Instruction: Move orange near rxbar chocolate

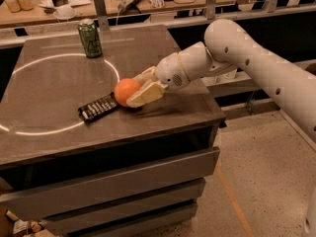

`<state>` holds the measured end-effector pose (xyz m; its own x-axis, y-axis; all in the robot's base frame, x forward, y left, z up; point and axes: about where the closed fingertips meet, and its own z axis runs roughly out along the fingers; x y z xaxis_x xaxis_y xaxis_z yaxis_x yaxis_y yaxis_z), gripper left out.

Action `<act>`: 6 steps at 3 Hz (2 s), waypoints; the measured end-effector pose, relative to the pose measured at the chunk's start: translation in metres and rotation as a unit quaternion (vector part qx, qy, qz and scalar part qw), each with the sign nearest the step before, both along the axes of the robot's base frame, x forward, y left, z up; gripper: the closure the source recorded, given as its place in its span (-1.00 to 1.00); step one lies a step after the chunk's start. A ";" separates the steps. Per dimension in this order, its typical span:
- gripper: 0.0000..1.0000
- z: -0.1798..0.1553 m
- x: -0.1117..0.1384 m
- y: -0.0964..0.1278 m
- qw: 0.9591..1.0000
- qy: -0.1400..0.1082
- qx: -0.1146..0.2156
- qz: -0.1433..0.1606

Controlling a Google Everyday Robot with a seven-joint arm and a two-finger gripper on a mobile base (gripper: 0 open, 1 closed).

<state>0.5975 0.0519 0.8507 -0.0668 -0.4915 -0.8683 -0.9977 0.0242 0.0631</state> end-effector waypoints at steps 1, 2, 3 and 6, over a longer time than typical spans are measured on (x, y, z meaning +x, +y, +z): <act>-0.88 0.000 0.000 -0.002 1.000 -0.014 -0.005 0.000; -1.00 0.000 0.001 -0.004 1.000 -0.024 -0.008 0.000; -1.00 0.001 -0.001 -0.004 0.999 -0.031 -0.010 0.001; -1.00 0.018 0.006 -0.032 0.997 -0.067 -0.026 -0.041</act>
Offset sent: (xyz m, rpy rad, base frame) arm 0.0031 -0.0125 0.0017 -0.0240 -0.0781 -0.0086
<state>0.6035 0.0195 0.8691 0.0068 -0.5334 -0.8459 -0.9915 0.1060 -0.0748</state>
